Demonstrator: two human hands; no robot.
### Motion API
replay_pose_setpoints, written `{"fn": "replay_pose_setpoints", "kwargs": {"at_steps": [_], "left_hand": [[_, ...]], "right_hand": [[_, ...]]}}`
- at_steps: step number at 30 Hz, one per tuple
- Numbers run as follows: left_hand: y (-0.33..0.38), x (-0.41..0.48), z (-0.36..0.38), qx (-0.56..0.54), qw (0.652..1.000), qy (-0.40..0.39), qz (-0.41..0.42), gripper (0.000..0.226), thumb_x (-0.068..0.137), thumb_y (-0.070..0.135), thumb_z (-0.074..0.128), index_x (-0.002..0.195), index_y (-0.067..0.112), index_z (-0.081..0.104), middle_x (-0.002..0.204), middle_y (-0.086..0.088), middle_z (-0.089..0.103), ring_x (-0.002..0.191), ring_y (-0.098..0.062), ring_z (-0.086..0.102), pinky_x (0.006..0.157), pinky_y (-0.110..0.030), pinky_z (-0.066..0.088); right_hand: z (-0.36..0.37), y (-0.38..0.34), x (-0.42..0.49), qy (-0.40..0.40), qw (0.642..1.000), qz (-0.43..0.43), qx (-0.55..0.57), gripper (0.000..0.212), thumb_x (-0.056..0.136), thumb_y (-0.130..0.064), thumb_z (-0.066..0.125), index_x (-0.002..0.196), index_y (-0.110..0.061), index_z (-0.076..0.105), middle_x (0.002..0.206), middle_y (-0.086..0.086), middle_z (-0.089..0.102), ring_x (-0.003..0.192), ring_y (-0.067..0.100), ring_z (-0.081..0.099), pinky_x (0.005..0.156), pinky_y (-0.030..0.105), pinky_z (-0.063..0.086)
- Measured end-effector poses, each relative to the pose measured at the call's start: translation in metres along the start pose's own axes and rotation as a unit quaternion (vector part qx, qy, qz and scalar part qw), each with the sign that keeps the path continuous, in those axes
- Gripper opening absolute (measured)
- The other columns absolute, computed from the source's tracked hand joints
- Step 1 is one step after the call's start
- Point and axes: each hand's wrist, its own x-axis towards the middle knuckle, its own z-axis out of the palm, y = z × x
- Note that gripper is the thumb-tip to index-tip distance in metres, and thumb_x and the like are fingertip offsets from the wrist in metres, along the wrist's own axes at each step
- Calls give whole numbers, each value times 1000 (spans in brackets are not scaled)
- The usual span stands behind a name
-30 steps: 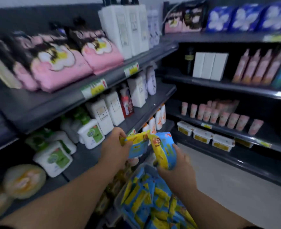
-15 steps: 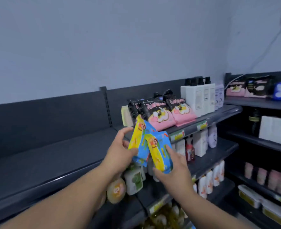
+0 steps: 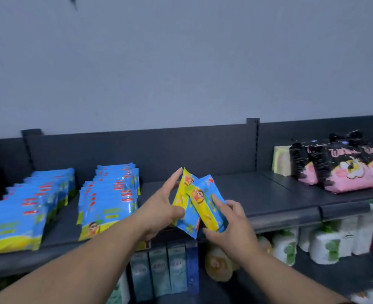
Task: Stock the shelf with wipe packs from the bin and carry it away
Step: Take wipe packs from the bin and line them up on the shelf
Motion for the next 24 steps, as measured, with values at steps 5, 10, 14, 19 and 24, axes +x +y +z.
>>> {"fn": "replay_pose_setpoints", "kwargs": {"at_steps": [5,10,14,19,24], "left_hand": [[-11,-4,-49,-16,999,45,-9,89,67,-1,56,134,54,39,111,12,67,82,-24,56,73,-39,45],[-11,12,-64,-52,995,78,-27,85,68,0,57,137,47,41,111,10,68,92,-28,64,77,-45,50],[-10,35,-62,-73,987,128,-59,79,83,-11,48,147,31,28,118,9,59,95,-21,66,71,-38,54],[-12,72,-49,-77,969,198,-128,84,83,-16,43,151,29,22,101,5,58,91,-25,65,72,-45,56],[-16,111,-28,-105,957,204,-176,94,82,-15,45,147,46,16,89,-9,65,72,-26,67,61,-41,58]], "right_hand": [[28,-30,29,-30,997,-27,-60,85,55,-58,61,137,-51,41,114,-23,32,105,16,51,97,29,43],[24,-41,66,-51,993,-36,-104,79,62,-50,69,135,-54,40,112,-25,36,105,18,50,95,25,42],[16,-34,101,-87,983,-34,-160,82,63,-55,67,137,-55,34,116,-25,31,104,19,50,88,25,44],[6,-12,146,-121,968,-48,-216,86,66,-55,75,140,-53,31,125,-17,29,109,12,48,88,27,46],[5,15,190,-149,960,-79,-223,83,72,-52,74,142,-51,30,135,-15,26,119,9,43,92,28,45]]}}
